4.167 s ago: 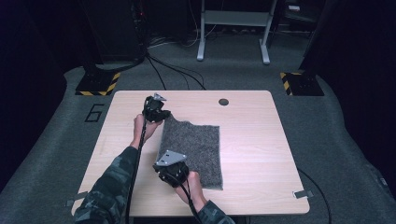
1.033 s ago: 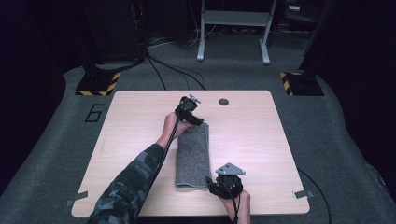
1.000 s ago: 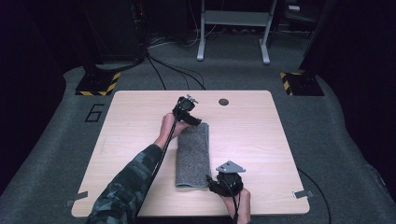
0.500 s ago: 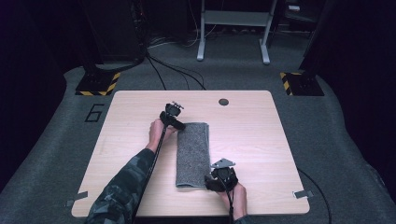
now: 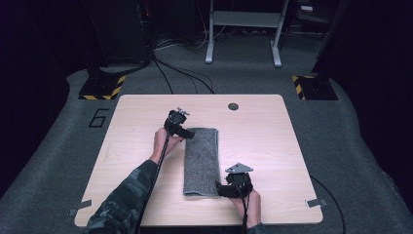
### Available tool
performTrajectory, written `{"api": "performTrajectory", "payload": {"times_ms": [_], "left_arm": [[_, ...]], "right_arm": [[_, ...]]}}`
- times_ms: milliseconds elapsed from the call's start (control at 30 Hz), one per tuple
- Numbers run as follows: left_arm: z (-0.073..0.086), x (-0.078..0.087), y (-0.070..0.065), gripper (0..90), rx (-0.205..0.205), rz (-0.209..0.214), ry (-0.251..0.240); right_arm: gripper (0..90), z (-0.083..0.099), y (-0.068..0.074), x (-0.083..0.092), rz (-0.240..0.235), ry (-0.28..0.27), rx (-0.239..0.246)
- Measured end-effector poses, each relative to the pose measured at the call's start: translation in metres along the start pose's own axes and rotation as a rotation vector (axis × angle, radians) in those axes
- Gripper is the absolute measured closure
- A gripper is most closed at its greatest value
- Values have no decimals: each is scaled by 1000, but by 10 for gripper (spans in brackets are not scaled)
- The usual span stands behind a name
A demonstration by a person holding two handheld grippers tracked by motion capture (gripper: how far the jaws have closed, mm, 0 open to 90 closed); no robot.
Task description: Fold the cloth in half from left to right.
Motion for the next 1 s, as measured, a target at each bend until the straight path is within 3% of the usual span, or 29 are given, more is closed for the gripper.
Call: {"api": "performTrajectory", "payload": {"times_ms": [67,200,300,333,367,400,433,467,500,567,700,733,1000], "left_arm": [[14,11,-14,148,-25,32,-22],[32,22,-33,146,-60,68,-29],[63,36,-62,145,-111,104,-44],[63,36,-62,145,-111,104,-44],[81,40,-76,144,-146,115,-34],[81,40,-76,144,-146,115,-34],[98,43,-88,142,-154,142,-28],[98,43,-88,142,-154,142,-28],[112,46,-98,143,-155,151,-27],[119,47,-102,142,-163,158,-28],[137,49,-110,142,-176,135,-42],[140,50,-110,143,-171,139,-48],[151,60,-113,128,-179,154,-66]], "right_arm": [[236,-2,-1,-1,3,-2,-27],[220,-6,-3,-4,8,-1,-12],[204,-8,-4,-8,14,8,6],[204,-8,-4,-8,14,8,6],[200,-9,-3,-10,16,19,7],[200,-9,-3,-10,16,19,7],[198,-10,-4,-12,19,20,16],[198,-10,-4,-12,19,20,16],[196,-9,-3,-14,15,32,17],[196,-8,-3,-15,14,42,17],[199,-1,2,-20,21,59,17],[198,1,4,-19,22,62,4],[193,9,14,-12,19,58,50]]}}
Point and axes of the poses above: each handheld gripper's, and its own axes: x roughly backward along the jaws, z roughly out of its underside, y roughly to its left, the point moved 9 cm from there along -x, roughly forward along the jaws, and after that the axes turned 5 degrees about y, right-handed, at the moved point
